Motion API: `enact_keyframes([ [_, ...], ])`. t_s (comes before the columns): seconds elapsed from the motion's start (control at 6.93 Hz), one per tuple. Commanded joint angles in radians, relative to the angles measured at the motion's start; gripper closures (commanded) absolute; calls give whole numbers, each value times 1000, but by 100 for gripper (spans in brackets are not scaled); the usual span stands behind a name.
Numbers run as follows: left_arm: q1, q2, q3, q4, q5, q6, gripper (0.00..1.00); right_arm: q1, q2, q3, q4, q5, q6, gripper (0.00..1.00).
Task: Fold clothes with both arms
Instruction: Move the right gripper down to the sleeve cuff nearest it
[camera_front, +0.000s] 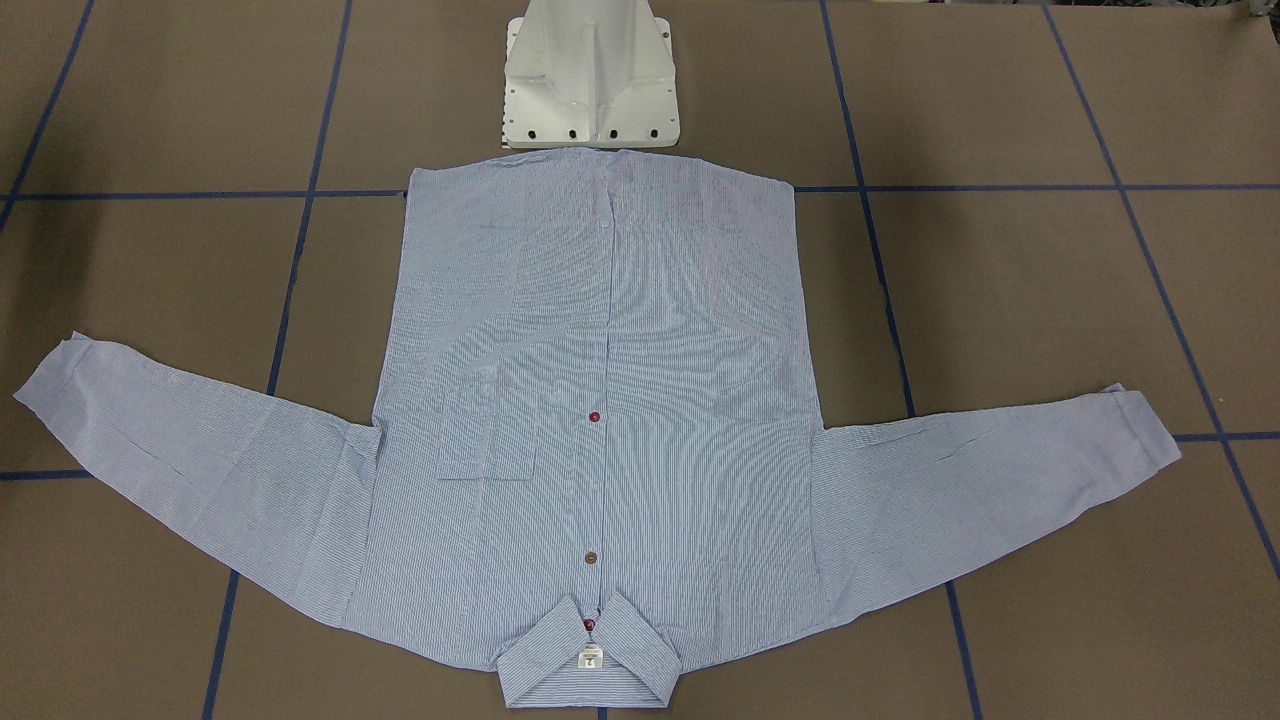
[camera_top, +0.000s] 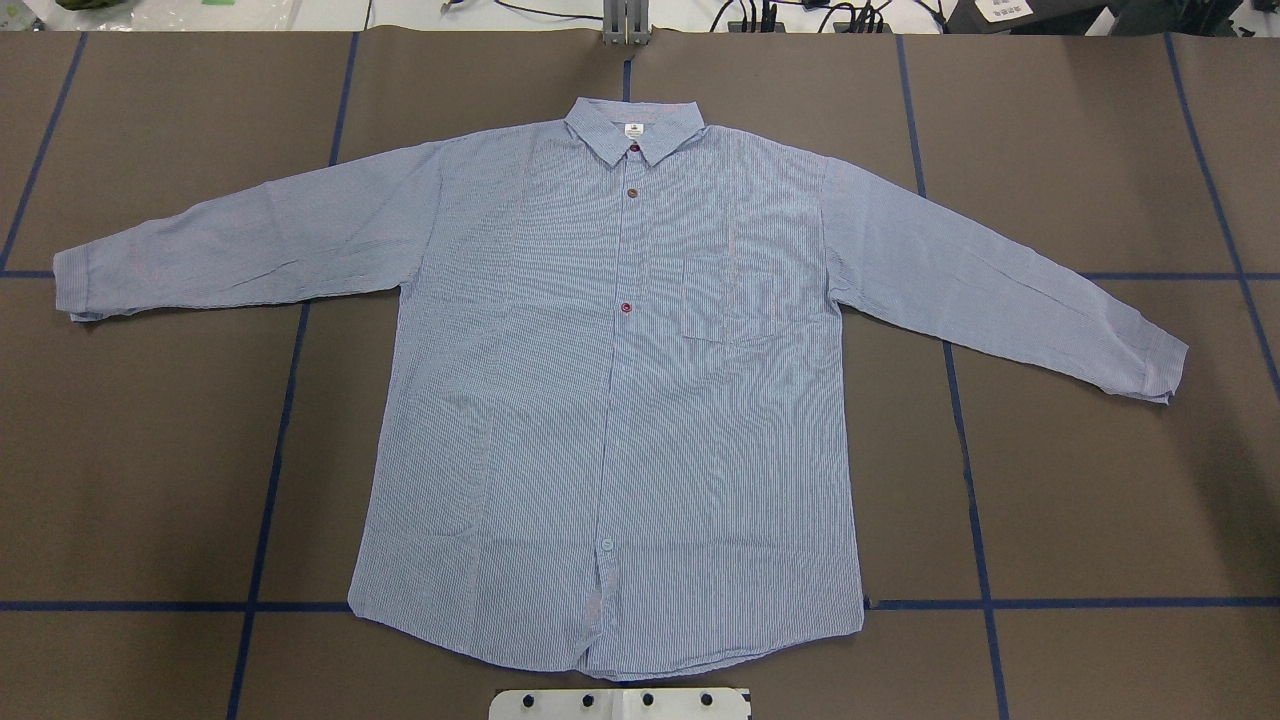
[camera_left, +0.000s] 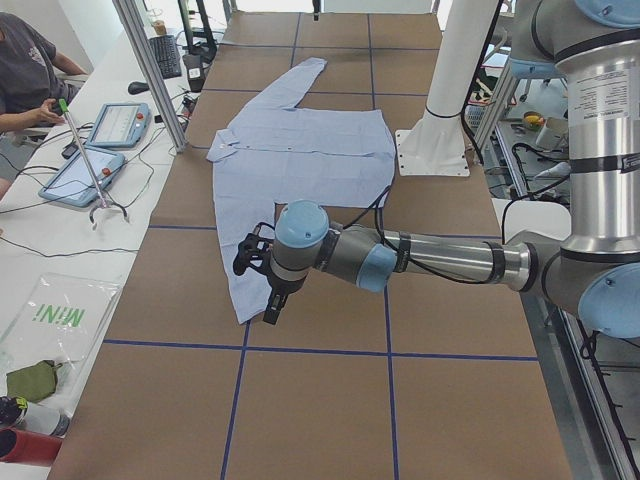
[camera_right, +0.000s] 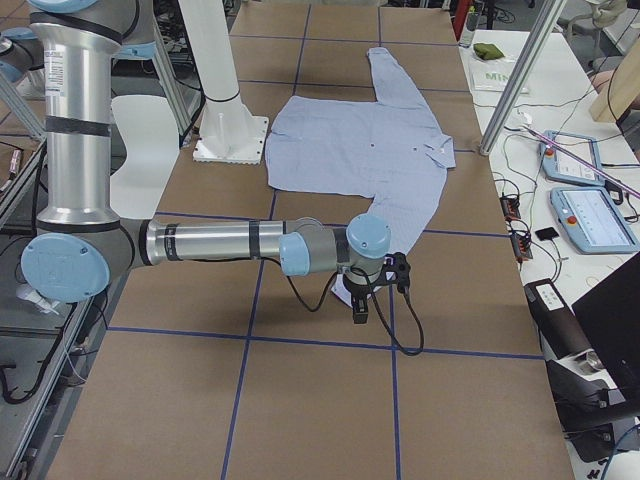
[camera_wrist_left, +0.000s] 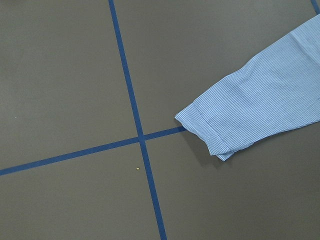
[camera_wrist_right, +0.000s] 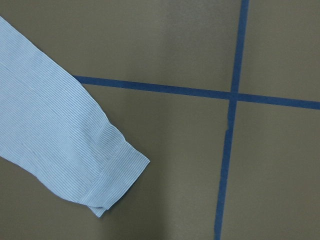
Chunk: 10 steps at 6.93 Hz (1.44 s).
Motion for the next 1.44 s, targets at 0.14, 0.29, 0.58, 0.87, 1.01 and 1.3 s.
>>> enact_keyframes([
  [0.14,1,7,2,-21,-1,10,0,-157,-9,-1,198,-7,444,1],
  [0.29,1,7,5,-28,-4,6,0,-195,-17,-9,293,-6,609,2],
  [0.58,1,9,5,-28,-4,4,0,-260,-21,-108,523,-16,855,4],
  [0.87,1,9,3,-28,-4,7,0,-344,-23,-139,622,-69,1033,9],
  [1.01,1,9,5,-29,-3,7,0,-346,-38,-143,653,-69,1051,8],
  [1.3,1,9,2,-31,-4,7,0,-346,-66,-144,653,-76,1066,12],
])
